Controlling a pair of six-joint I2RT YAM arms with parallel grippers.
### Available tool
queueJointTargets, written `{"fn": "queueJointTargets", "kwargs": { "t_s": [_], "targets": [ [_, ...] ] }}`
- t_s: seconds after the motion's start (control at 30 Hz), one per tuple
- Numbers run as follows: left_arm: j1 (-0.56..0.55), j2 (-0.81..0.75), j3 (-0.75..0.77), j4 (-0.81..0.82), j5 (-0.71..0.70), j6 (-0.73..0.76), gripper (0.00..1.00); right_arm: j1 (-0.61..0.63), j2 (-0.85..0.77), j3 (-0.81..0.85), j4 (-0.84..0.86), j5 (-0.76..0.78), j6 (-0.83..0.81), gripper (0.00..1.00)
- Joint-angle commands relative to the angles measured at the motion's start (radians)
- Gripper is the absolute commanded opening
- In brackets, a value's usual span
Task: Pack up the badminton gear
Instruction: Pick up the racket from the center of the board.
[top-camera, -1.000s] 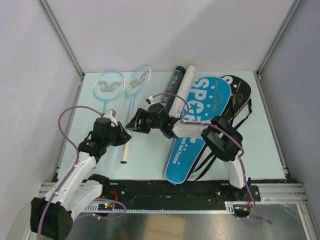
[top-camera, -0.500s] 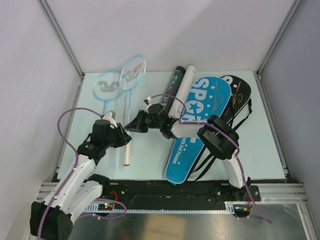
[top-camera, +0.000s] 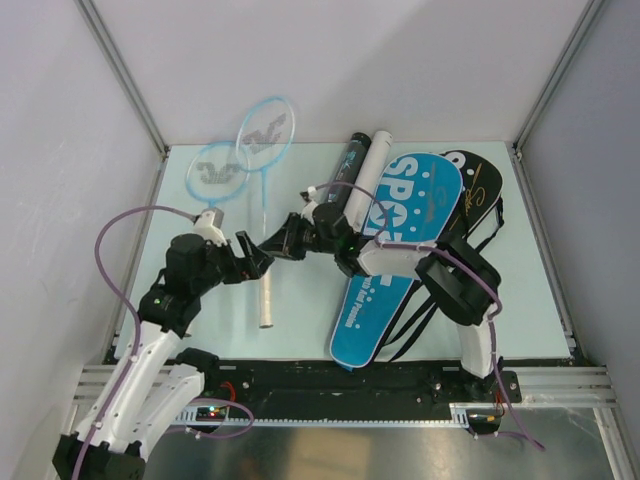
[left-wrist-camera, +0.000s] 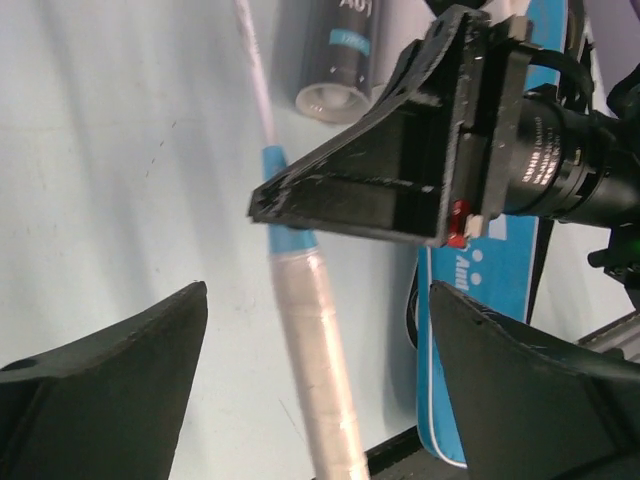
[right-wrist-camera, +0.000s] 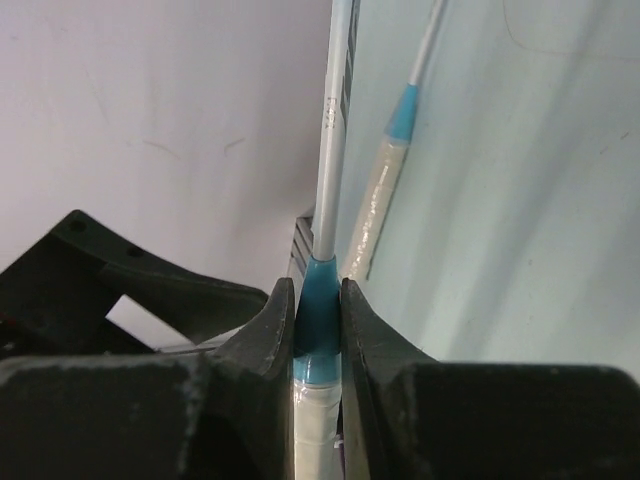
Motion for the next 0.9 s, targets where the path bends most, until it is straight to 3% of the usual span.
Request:
{"fn": "queueJointTargets", "kwargs": {
  "t_s": [0.0,0.3,0.57,0.7,0.87],
  "targets": [
    [-0.005,-0.043,0.064,-0.010,0.009,0.070,0.98,-0.052,-0.154,-0.050,0.129,0.005,-0.030,0.00],
    [-0.003,-0.004,0.129,-0.033,-0.126,0.078,1.00,-0.177,-0.419,-0.328,0.167,0.009,-0.036,0.00],
    [-0.010,0.061,0.149,-0.040,0.042,0.130,0.97,-0.286,-0.885,-0.613,-0.119,0.123,-0.148,0.00],
    [-0.124,0.105,0.159,-0.046,-0.065,0.142,0.88,-0.339,-1.136,-0.731,-0.299,0.189,-0.197,0.00],
    [-0.421,0.170,0.209,-0.046,-0.323,0.142,0.81,-0.403,-1.414,-0.822,-0.563,0.252,-0.216,0.00]
  ]
}}
